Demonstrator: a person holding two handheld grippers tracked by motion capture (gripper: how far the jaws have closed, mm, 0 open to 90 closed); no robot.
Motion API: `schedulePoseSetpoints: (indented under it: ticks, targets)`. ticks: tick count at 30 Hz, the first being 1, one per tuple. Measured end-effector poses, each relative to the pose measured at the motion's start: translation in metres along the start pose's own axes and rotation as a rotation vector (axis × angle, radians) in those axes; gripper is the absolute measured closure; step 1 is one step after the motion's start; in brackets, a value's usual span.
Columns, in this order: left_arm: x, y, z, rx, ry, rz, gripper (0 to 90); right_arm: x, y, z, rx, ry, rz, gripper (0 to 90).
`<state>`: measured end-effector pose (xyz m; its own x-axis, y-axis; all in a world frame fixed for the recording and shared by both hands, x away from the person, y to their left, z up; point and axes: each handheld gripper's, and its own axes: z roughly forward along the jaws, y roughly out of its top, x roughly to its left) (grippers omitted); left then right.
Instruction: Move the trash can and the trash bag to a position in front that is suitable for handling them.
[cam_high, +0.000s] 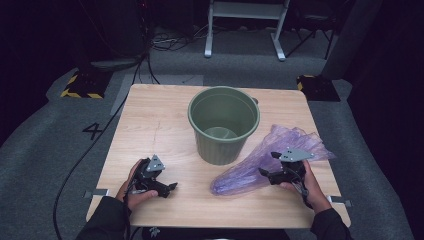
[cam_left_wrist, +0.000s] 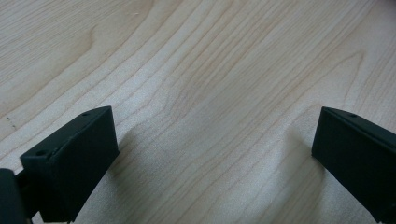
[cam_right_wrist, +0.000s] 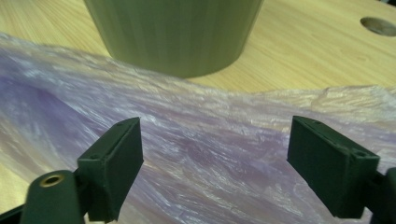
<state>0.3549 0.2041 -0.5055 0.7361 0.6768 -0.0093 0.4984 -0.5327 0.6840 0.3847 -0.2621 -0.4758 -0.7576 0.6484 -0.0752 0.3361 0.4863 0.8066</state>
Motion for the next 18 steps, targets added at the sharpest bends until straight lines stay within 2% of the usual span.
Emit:
schedulePoseSetpoints:
  ticks: [2,10,14,16,18]
  targets:
    - [0.0,0.0,0.0,-0.001,-0.001,0.0,0.0,-0.005,-0.005,0.008,0.022,-0.008,0.025,17.3]
    - [-0.002,0.001,0.001,-0.001,0.0,-0.001,0.0,-0.015,-0.016,0.024,0.1,-0.029,0.053,18.9]
    - [-0.003,0.002,0.002,-0.003,-0.003,0.005,0.0,-0.017,-0.016,0.025,0.103,-0.032,0.062,20.5]
    - [-0.003,0.004,0.003,0.0,-0.004,0.013,0.0,-0.021,-0.017,0.026,0.112,-0.009,0.098,22.9]
    - [-0.004,0.004,0.004,-0.001,-0.009,0.009,0.0,-0.023,-0.016,0.026,0.109,-0.013,0.104,24.4]
